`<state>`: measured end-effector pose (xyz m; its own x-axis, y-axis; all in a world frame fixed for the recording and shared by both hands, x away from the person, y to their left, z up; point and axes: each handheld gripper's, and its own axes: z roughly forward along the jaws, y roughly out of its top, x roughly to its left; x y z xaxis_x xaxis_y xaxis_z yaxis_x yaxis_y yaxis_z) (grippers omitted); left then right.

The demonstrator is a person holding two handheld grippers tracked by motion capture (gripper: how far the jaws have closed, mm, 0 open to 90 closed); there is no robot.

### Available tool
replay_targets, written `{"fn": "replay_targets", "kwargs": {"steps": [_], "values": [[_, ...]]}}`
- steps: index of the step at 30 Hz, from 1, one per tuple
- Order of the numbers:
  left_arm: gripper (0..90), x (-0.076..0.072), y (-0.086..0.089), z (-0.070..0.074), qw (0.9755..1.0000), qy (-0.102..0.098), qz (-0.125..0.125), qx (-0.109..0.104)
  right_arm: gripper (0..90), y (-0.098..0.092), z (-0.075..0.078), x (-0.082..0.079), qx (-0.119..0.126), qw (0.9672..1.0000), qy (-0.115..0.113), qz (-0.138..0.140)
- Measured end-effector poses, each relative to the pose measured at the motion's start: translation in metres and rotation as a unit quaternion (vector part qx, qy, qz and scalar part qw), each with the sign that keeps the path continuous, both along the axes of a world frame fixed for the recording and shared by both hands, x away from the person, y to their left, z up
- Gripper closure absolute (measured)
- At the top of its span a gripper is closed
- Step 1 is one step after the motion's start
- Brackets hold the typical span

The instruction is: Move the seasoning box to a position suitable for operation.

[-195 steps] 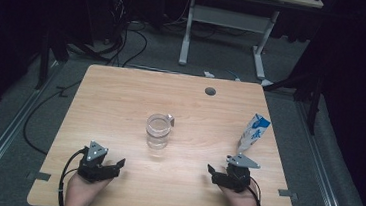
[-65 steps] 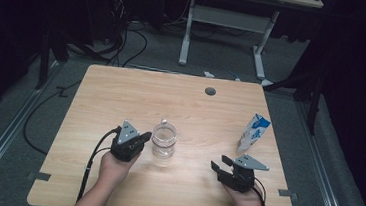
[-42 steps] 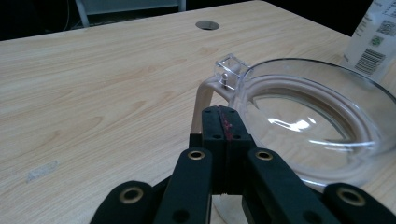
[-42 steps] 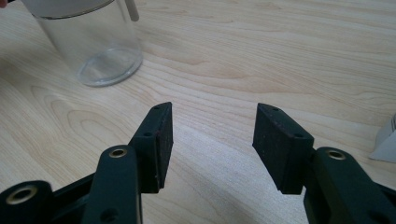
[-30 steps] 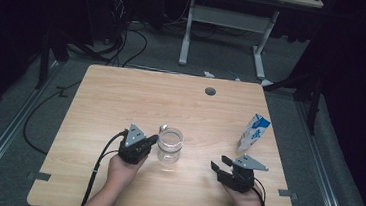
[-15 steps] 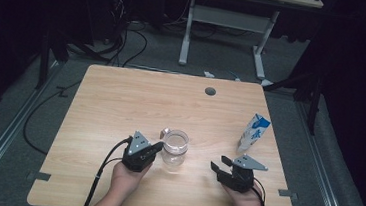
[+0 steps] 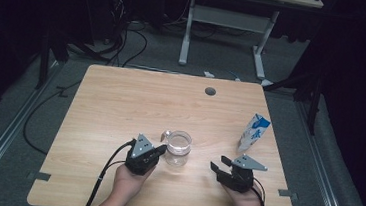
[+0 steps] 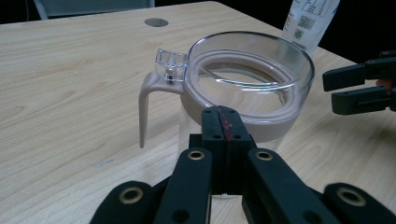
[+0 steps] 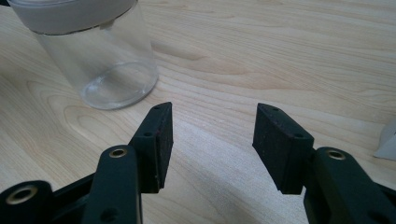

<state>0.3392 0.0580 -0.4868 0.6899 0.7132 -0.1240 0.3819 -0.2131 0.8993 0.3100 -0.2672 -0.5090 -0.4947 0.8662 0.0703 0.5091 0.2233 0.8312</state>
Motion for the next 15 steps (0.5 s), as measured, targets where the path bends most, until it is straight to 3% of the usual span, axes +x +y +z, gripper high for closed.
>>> {"fn": "replay_targets", "kwargs": {"steps": [6, 15], "values": [[90.0, 0.002, 0.009, 0.005, 0.9999, -0.003, 0.013, 0.008, 47.9, -0.001, 0.0, 0.0, 0.0, 1.0, 0.0, 0.0], [90.0, 0.016, 0.016, 0.019, 0.9994, -0.004, 0.034, 0.002, 47.8, -0.001, 0.001, 0.0, 0.0, 1.0, -0.002, 0.0]]}}
